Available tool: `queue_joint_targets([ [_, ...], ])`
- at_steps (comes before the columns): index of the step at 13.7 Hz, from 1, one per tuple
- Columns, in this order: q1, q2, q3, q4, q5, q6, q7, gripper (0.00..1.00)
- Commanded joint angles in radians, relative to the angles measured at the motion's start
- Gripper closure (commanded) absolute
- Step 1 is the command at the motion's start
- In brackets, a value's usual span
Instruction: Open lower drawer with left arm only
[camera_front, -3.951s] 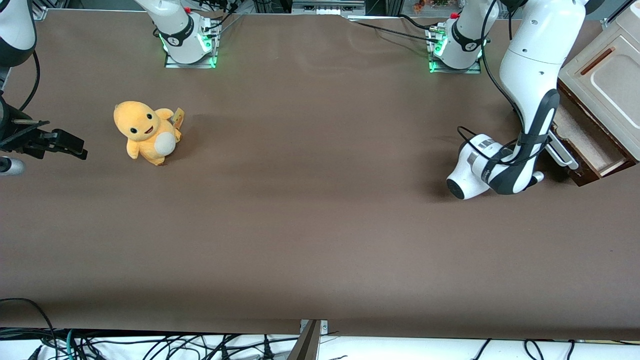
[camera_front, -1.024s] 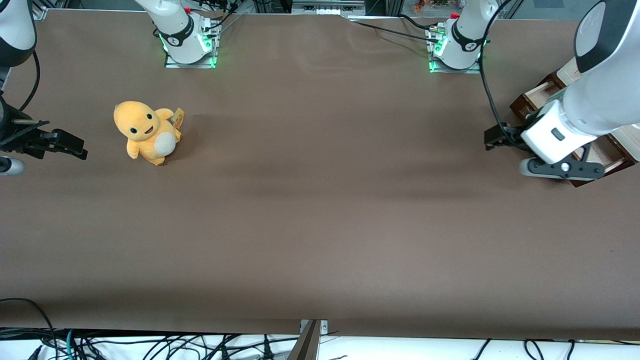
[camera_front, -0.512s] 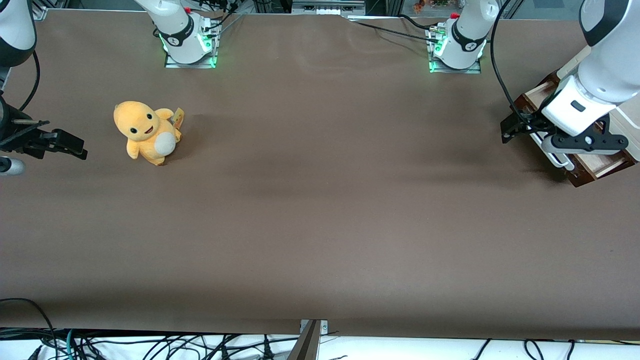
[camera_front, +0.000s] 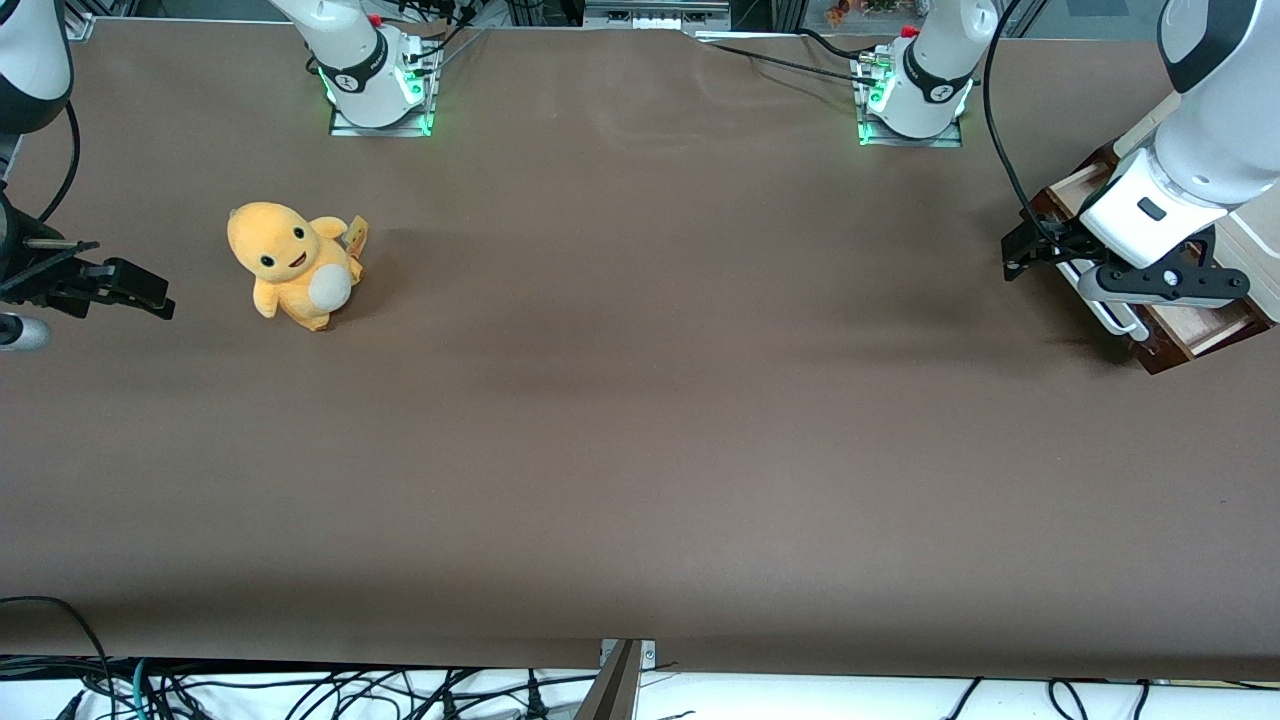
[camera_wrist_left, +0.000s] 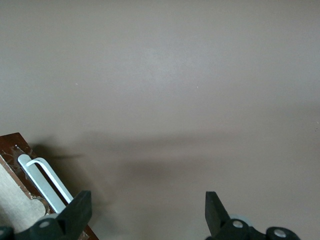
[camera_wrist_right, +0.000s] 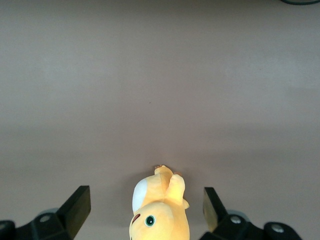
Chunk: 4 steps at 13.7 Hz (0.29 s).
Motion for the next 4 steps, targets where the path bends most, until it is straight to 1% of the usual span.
queue_joint_targets([
  [1,0.002,-0.009,-0.001,0.003,-0.005,-0.016,0.02,0.0],
  [4,0.002,-0.009,0.0,0.003,-0.005,-0.018,0.026,0.0],
])
